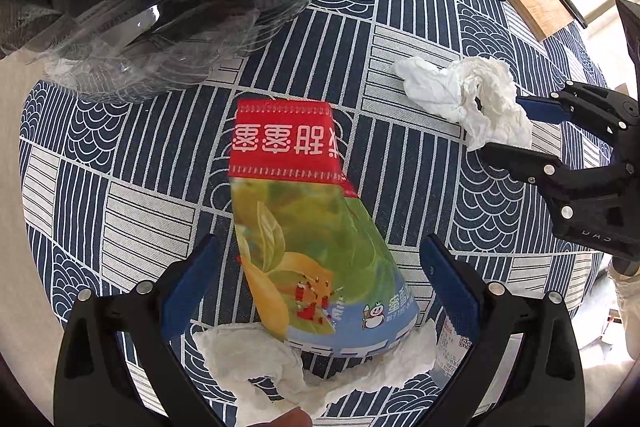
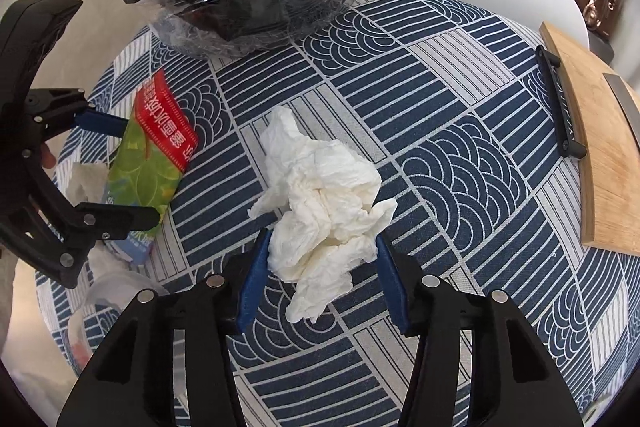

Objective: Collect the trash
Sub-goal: 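Grasp the green snack bag with the left tool while the right tool grasps a crumpled tissue, then carry the snack bag and tissue over the trash bin and open both tools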

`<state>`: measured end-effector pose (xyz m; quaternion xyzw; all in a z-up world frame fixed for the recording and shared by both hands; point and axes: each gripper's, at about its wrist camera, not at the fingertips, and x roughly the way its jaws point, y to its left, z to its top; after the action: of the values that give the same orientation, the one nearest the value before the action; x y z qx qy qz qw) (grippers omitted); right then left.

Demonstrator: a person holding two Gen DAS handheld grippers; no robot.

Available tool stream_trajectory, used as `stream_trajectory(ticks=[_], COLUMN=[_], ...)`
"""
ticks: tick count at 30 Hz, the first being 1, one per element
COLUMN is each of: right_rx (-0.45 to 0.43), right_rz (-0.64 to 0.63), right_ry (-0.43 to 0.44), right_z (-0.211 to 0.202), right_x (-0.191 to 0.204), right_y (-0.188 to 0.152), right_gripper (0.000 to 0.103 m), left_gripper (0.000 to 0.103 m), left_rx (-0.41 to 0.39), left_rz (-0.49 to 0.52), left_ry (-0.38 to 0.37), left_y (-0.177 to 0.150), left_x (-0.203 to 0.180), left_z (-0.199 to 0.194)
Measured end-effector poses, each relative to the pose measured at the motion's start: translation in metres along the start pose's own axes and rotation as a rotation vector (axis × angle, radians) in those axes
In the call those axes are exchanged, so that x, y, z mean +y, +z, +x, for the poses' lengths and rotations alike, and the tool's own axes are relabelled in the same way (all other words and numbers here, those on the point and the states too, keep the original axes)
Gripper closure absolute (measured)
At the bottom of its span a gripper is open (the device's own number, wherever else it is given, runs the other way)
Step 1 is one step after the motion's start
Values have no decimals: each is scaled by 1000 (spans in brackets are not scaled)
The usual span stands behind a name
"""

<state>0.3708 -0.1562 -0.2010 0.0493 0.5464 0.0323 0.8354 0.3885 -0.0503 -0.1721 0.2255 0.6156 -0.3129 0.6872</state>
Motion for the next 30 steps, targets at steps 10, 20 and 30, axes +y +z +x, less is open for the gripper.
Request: stream_trajectory(ticks=[10, 20, 30], right_rx=[-21, -69, -129], right_rz=[-27, -24, -51], right_ry=[32, 57, 61], right_z=[-20, -54, -91], right_x=[-13, -24, -32], right_y=[-12, -20, -25], right_gripper=[77, 78, 78], left_gripper=[43, 58, 61], left_rx=[-40, -111, -169], left_rz=[-76, -174, -221], left_ry=[43, 59, 107], left_y=[-3, -21, -42], left_x=[2, 14, 17], left_z=[-7, -46, -80])
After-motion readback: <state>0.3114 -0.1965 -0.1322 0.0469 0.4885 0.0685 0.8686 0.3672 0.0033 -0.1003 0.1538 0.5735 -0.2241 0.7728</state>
